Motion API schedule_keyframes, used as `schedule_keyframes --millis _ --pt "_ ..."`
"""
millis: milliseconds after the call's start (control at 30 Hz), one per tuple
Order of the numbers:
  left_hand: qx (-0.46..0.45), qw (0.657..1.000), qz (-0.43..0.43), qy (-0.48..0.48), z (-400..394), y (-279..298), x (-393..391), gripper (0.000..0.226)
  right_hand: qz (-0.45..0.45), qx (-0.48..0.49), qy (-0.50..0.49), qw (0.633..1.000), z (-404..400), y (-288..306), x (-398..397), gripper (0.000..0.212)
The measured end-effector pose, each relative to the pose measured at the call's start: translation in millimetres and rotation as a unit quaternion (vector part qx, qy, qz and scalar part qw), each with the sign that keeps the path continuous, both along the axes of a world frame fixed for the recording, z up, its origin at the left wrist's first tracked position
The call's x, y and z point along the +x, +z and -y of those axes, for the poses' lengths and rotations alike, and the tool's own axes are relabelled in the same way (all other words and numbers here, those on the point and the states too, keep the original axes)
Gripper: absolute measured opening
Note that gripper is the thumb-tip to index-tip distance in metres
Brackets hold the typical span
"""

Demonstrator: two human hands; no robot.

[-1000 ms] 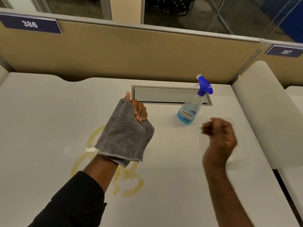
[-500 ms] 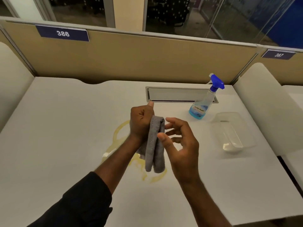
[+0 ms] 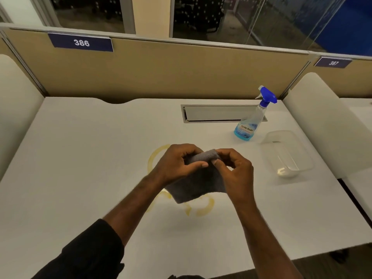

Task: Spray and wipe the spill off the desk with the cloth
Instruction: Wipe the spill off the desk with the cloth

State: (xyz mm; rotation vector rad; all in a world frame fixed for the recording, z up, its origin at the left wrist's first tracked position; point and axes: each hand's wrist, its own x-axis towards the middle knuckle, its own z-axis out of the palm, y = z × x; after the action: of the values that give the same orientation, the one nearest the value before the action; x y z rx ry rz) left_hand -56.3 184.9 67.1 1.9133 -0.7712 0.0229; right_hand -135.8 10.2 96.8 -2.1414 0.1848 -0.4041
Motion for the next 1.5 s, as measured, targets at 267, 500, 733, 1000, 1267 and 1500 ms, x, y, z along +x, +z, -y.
schedule_keyframes --millis 267,500,733,1000,1267,1500 --pt "0.023 0.996 0.007 0.083 9 -17 -22 0.01 -0.292 0.398 -0.069 0.867 9 -48 -38 0.066" --pt "0.036 0.996 0.054 -0.068 8 -29 -45 0.025 -0.176 0.733 0.004 0.657 -12 -65 -34 0.096" --pt "0.04 0.981 0.159 -0.1 -2 -65 -60 0.016 -0.155 0.771 -0.071 0.613 -18 -80 -25 0.064" --pt "0.181 0.977 0.095 0.066 -65 -105 -25 0.055 -0.085 0.718 -0.105 0.683 13 -89 -7 0.048" --pt "0.353 0.895 -0.043 0.271 -175 -171 28 0.071 -0.148 0.375 -0.133 0.905 103 -95 41 0.045" --pt "0.446 0.856 -0.05 0.255 -197 -201 38 0.071 -0.278 -0.166 0.214 0.922 100 -160 38 0.066"
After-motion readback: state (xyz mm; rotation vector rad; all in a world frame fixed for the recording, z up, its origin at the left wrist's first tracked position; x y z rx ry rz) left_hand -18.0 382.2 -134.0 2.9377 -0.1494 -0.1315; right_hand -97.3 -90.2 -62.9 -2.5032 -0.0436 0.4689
